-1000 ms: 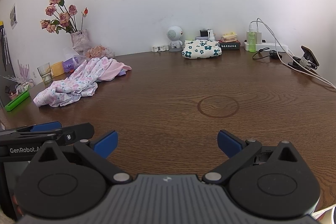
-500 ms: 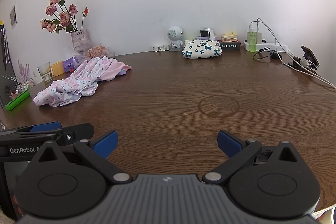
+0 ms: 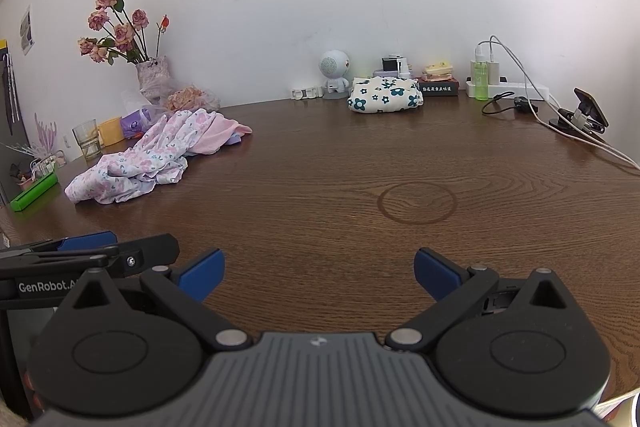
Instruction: Fold clothes
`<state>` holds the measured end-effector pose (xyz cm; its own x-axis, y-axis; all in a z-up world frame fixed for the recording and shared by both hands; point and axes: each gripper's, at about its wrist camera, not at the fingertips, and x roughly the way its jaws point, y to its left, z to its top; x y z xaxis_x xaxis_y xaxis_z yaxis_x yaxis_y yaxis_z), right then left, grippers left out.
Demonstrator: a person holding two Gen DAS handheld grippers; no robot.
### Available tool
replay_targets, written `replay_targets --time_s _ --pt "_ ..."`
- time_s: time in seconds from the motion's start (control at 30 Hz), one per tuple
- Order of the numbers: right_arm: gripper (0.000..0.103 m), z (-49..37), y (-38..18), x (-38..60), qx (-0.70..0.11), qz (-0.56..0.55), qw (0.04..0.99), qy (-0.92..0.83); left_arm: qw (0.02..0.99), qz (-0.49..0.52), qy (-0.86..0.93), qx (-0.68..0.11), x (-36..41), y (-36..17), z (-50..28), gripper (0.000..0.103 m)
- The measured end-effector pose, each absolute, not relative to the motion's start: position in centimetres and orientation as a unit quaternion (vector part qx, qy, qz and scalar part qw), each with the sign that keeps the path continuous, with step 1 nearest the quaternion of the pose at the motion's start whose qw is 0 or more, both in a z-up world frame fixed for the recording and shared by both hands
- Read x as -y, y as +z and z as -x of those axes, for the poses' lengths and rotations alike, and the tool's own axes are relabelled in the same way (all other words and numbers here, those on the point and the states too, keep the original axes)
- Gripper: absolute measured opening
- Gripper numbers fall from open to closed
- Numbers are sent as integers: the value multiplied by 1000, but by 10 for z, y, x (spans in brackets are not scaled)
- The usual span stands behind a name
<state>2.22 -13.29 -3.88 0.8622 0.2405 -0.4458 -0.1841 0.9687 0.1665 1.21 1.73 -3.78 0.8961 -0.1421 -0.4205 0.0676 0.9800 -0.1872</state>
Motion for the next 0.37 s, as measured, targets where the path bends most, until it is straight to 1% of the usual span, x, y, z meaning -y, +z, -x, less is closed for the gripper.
replay_targets --time_s 0.37 --pt "103 -22 -39 134 -235 -61 963 114 971 84 -57 -219 -15 -38 -12 103"
